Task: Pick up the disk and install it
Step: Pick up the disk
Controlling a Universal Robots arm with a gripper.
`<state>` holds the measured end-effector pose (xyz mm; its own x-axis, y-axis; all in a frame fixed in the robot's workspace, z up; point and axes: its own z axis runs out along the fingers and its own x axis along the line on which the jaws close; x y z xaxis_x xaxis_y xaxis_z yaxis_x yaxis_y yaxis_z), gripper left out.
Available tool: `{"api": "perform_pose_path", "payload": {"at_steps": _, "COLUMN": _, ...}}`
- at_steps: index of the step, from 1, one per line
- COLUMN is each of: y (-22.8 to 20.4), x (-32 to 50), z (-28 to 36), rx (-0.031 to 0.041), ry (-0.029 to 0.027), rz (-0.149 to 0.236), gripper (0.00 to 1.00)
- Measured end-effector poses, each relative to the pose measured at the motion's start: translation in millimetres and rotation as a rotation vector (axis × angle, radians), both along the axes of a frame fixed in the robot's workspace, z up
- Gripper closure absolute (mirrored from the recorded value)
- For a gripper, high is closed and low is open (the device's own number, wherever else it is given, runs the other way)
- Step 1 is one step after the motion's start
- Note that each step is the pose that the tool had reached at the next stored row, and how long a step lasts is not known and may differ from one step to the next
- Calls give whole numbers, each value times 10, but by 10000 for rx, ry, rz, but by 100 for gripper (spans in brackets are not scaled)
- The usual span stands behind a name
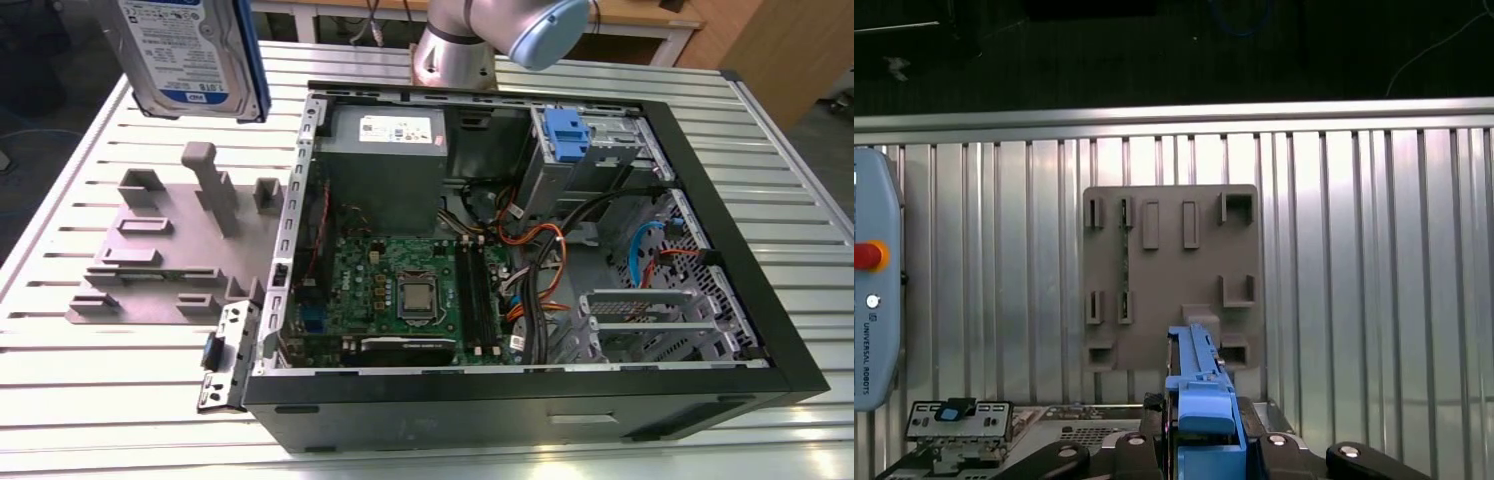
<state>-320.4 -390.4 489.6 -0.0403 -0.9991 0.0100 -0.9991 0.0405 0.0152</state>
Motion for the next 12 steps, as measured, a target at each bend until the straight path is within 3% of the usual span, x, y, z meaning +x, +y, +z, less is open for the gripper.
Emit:
{"api": "perform_pose_path", "payload": {"at_steps": 6, "y": -80, "x": 43, "z": -2, "rx": 0, "ry": 0, "rz": 0, "gripper": 63}}
{"api": "perform_pose_path", "payload": {"at_steps": 12, "y": -105, "x": 160, "z": -2, "rx": 0, "ry": 0, "rz": -1, "gripper": 63}}
